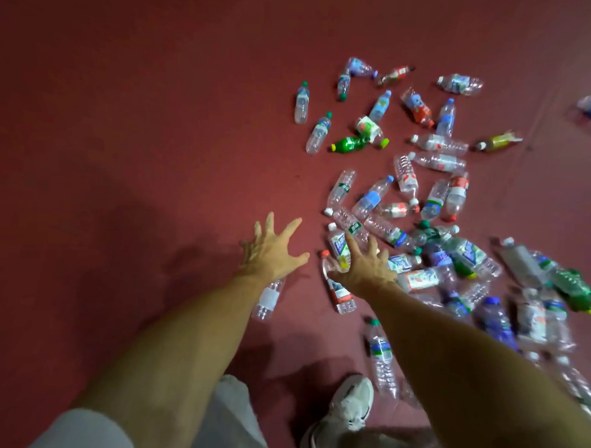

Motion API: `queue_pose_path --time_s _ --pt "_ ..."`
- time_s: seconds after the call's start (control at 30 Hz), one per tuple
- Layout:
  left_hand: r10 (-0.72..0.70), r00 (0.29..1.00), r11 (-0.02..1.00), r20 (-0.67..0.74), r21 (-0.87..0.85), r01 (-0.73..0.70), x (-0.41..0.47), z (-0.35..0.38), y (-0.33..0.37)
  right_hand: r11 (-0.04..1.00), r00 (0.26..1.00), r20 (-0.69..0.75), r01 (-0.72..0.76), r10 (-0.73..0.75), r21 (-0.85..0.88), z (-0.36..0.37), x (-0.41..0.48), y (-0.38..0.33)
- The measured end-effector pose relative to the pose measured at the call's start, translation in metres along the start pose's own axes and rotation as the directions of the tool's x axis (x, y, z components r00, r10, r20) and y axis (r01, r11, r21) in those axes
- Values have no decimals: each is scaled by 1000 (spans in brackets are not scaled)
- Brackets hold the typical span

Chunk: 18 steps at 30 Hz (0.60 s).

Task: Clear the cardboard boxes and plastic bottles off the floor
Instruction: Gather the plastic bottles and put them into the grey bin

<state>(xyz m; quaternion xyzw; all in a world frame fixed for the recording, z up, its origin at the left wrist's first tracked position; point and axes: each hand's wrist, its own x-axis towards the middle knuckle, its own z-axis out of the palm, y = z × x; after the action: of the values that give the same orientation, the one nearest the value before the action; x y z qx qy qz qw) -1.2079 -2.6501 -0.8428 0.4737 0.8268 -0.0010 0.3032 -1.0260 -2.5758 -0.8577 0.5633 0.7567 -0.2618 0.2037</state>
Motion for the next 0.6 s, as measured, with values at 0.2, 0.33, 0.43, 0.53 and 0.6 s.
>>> queue_pose_path --time_s 0.2,0.33,0.43,0.53,0.6 --pt "48 999 996 25 76 -50 96 175 -51 999 1000 -23 -18 18 28 160 115 49" --pt "83 996 991 22 105 -85 146 270 -82 999 999 -35 -3 4 42 243 183 70" --pt "85 996 988 7 130 -85 169 311 -105 999 998 -62 12 -10 37 280 217 76" --pt "136 991 983 6 121 -136 177 329 -126 1000 995 -96 1 -2 -3 304 228 76" --pt "185 982 976 35 111 -187 170 331 -135 999 994 -108 3 -8 -44 314 226 73"
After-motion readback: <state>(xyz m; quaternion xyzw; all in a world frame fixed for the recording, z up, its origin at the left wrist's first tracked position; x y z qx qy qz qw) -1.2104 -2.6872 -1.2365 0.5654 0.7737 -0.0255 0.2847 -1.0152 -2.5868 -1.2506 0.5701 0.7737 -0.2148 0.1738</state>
